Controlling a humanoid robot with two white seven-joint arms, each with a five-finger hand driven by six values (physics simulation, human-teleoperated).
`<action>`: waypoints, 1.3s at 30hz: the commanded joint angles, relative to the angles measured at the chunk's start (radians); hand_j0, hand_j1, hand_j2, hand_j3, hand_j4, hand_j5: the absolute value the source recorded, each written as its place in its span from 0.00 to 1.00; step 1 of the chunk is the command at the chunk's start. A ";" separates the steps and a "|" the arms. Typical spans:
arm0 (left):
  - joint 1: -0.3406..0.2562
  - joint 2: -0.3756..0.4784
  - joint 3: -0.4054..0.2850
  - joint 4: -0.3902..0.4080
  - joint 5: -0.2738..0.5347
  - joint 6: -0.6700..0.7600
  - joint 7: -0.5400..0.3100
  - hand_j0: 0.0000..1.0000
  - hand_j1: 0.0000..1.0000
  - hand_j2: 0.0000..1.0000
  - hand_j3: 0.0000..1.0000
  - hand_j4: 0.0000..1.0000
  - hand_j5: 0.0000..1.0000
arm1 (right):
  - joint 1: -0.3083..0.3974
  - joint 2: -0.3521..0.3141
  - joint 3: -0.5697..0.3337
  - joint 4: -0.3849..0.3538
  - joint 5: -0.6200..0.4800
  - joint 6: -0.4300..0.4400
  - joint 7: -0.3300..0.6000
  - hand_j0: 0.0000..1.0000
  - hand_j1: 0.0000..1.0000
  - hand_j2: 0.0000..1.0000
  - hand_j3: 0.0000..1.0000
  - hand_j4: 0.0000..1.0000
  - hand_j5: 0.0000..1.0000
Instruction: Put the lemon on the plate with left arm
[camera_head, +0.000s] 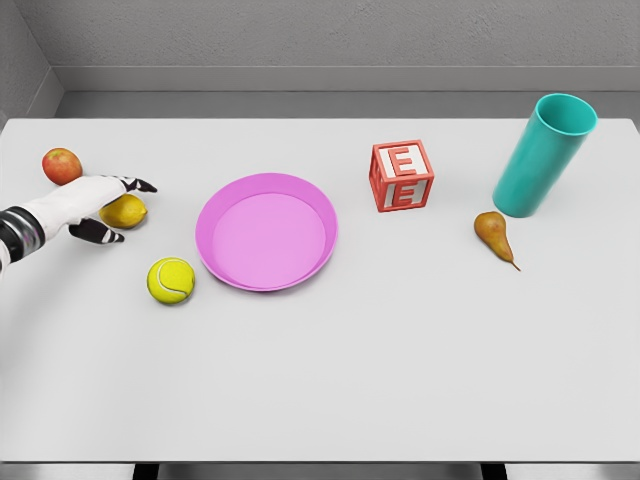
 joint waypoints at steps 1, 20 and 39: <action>0.000 0.000 -0.001 0.001 0.002 0.001 0.000 0.83 0.83 0.83 0.83 0.83 0.83 | 0.000 0.000 0.000 0.000 0.000 0.000 0.001 1.00 1.00 1.00 1.00 1.00 1.00; -0.015 0.002 -0.006 0.016 0.001 -0.005 0.000 0.73 0.73 0.73 0.73 0.73 0.73 | 0.000 0.000 0.000 0.000 0.000 0.000 -0.001 1.00 1.00 1.00 1.00 1.00 1.00; -0.035 0.000 -0.044 0.018 0.010 -0.011 0.000 0.60 0.60 0.60 0.60 0.60 0.60 | 0.000 0.000 0.000 0.000 0.000 0.000 0.001 1.00 1.00 1.00 1.00 1.00 1.00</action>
